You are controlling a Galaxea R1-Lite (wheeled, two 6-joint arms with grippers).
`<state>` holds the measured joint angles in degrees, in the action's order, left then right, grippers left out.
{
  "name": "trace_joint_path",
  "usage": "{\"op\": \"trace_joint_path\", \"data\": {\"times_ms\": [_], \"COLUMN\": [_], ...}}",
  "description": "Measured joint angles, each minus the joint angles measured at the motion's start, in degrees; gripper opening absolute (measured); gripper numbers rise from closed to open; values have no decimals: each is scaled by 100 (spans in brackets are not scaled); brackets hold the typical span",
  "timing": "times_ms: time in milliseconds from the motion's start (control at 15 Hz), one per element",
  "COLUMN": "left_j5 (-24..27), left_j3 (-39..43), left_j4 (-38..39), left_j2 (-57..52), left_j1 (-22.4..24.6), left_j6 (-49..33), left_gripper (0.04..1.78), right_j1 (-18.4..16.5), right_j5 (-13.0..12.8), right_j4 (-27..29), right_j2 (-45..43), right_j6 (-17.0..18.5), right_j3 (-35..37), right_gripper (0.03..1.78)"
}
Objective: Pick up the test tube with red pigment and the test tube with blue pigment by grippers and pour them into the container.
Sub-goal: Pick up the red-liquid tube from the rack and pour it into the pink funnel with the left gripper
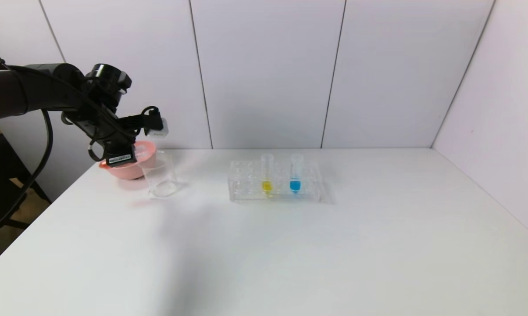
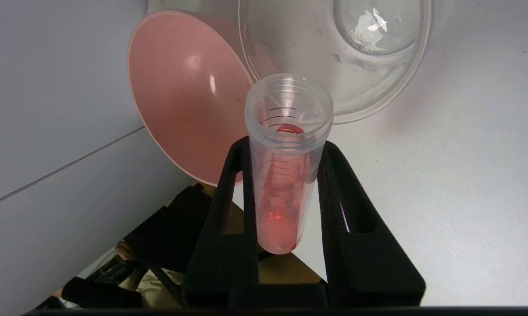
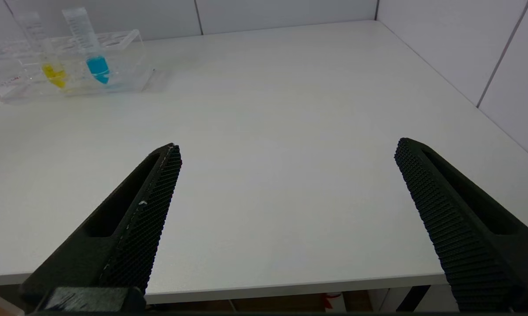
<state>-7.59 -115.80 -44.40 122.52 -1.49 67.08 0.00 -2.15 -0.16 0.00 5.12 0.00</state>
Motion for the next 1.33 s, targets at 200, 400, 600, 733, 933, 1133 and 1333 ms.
{"op": "trace_joint_path", "data": {"times_ms": [200, 400, 600, 733, 933, 1133, 1333], "left_j5": [-306, -605, -894, -1042, -1374, -1624, -1731], "left_j3": [0, 0, -2, -5, -5, -5, 1], "left_j4": [-94, -193, -218, -215, -216, -249, -367], "left_j2": [2, 2, -9, -16, -33, -46, -49], "left_j1": [-60, -143, -210, -269, -335, -413, -466], "left_j6": [69, 135, 194, 210, 282, 293, 293], "left_gripper": [42, 42, 42, 42, 42, 42, 42], "right_j1": [0, 0, 0, 0, 0, 0, 0], "right_j5": [0, 0, 0, -2, 0, 0, 0], "right_j4": [0, 0, 0, 0, 0, 2, 0], "right_j2": [0, 0, 0, 0, 0, 0, 0], "right_j6": [5, 5, 2, -2, 0, 0, 2], "right_j3": [0, 0, 0, 0, 0, 0, 0], "right_gripper": [177, 177, 177, 177, 177, 177, 177]}}
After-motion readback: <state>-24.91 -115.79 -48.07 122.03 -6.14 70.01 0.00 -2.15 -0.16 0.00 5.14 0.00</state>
